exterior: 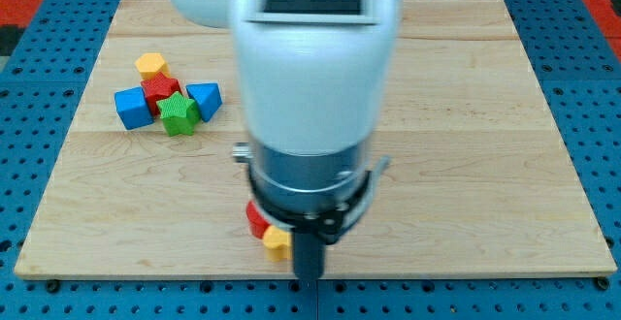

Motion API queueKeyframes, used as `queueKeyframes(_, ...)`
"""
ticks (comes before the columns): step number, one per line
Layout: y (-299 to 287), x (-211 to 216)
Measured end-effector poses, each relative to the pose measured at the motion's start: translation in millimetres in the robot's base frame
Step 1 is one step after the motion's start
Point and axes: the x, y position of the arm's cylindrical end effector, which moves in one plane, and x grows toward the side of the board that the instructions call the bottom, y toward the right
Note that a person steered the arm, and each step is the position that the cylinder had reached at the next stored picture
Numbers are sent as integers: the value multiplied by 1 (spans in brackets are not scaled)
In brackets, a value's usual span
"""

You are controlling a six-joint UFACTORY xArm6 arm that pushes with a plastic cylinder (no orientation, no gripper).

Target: Place the arm left to the red circle

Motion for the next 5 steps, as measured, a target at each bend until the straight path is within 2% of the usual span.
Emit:
queueKeyframes(3, -13, -2)
queueKeyframes(4, 36, -1)
queueKeyframes(5, 114, -55)
